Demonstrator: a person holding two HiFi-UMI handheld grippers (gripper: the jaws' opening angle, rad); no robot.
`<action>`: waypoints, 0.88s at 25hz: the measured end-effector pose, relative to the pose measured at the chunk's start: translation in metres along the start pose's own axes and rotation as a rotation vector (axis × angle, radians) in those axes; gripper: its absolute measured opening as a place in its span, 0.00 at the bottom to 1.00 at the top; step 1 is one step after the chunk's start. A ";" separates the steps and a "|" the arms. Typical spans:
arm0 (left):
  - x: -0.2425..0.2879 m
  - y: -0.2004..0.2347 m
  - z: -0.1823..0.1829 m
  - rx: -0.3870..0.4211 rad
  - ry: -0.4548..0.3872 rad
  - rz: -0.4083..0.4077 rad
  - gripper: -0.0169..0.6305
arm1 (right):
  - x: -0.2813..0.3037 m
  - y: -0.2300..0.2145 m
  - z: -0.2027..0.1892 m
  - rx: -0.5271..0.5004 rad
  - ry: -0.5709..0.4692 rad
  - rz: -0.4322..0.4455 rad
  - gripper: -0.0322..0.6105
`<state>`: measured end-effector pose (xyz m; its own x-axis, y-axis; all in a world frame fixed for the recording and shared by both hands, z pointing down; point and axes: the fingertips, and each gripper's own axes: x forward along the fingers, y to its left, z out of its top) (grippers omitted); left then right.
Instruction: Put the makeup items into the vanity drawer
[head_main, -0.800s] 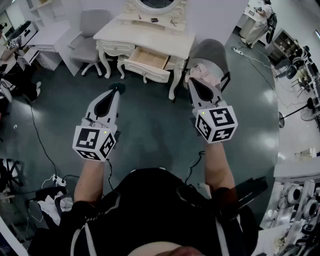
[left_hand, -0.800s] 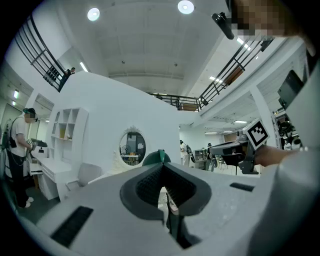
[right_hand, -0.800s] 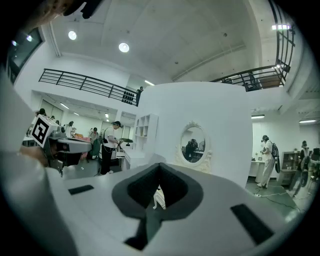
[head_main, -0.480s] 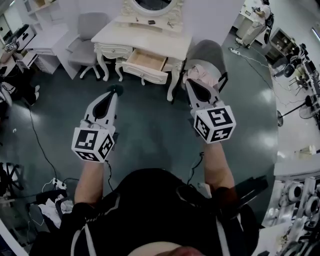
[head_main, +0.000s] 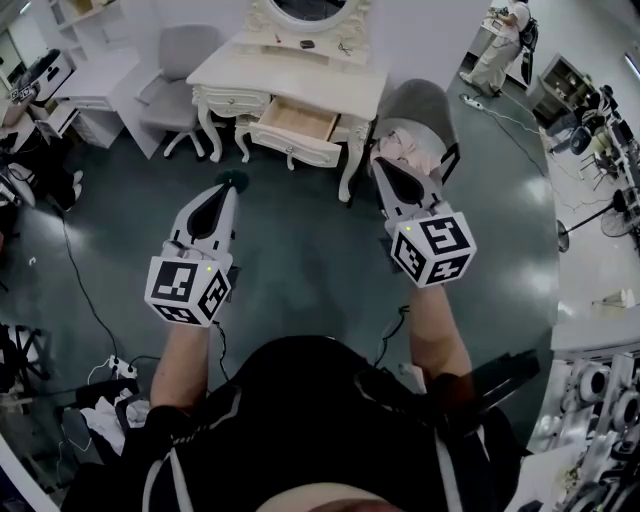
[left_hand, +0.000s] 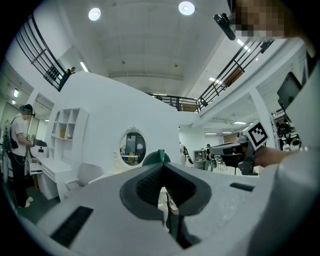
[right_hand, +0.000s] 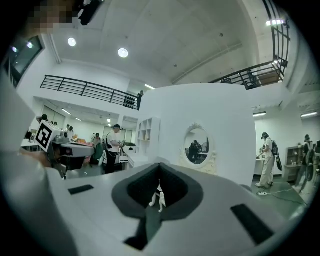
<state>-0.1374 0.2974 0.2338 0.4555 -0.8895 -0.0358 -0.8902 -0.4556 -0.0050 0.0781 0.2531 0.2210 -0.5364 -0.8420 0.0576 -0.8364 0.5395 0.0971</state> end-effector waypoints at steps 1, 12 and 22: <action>-0.001 0.002 0.000 0.001 0.001 0.000 0.03 | 0.002 0.003 -0.001 -0.003 0.008 0.004 0.06; -0.019 0.024 -0.008 -0.012 -0.018 -0.028 0.03 | 0.012 0.029 -0.004 -0.013 0.032 -0.026 0.06; -0.028 0.050 -0.024 -0.042 -0.025 -0.047 0.03 | 0.032 0.056 -0.010 -0.047 0.029 -0.032 0.06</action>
<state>-0.1942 0.2987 0.2583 0.4962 -0.8660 -0.0613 -0.8661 -0.4987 0.0349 0.0157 0.2564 0.2384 -0.5056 -0.8588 0.0828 -0.8463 0.5123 0.1462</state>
